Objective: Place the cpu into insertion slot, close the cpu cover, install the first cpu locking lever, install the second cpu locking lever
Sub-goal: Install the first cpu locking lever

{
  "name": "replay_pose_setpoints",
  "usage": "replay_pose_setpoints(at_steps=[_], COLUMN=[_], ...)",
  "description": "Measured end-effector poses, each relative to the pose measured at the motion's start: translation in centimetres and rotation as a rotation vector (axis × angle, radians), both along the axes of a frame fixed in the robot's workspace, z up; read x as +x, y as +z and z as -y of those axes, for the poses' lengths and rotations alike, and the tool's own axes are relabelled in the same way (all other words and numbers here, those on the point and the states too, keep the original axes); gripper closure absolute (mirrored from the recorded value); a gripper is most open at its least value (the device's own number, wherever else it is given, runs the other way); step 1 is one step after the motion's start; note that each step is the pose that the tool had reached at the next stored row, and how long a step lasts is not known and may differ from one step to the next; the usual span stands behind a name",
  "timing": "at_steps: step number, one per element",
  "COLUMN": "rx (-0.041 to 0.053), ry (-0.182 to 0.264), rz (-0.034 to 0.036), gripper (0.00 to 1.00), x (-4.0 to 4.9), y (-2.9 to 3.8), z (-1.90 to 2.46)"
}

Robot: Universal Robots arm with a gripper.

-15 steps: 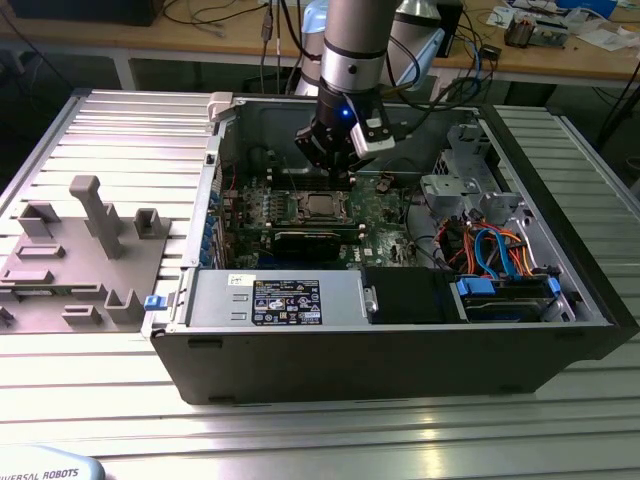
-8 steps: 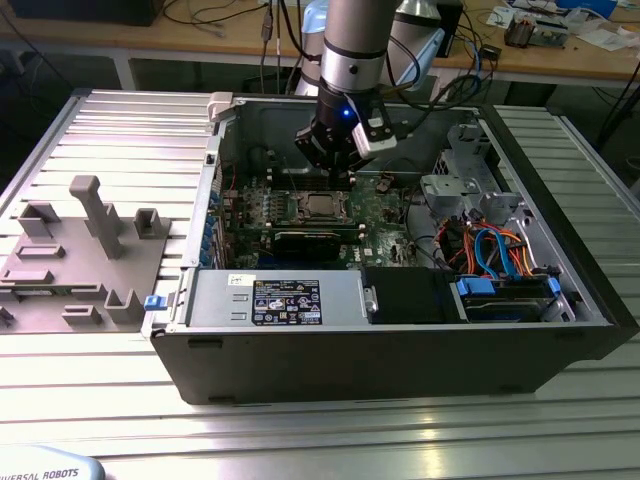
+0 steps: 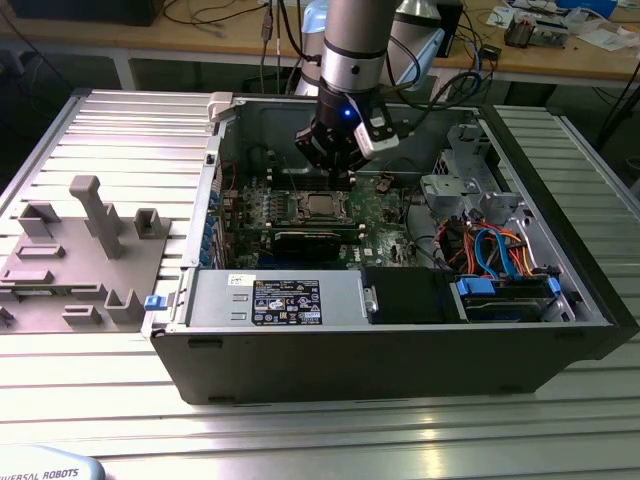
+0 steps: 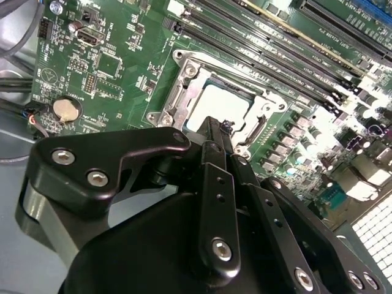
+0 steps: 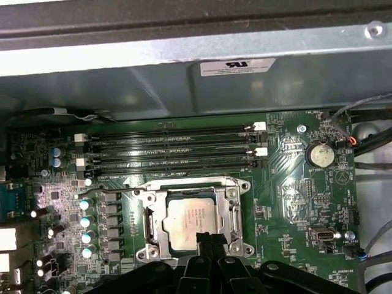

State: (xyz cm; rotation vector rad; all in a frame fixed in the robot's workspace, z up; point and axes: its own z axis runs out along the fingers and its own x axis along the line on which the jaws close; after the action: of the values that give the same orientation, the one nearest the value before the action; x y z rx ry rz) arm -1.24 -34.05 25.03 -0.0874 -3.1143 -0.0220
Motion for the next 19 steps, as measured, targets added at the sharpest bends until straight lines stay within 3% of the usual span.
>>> replay_pose_setpoints(at_steps=[5,10,19], rx=[0.0001,0.0,0.0], ry=[0.074,0.116,0.116], rz=[0.0,0.0,0.0], gripper=[0.89,0.89,0.89], x=[0.0,0.0,-0.16], y=[0.0,0.0,0.0], z=[0.0,0.0,0.0])
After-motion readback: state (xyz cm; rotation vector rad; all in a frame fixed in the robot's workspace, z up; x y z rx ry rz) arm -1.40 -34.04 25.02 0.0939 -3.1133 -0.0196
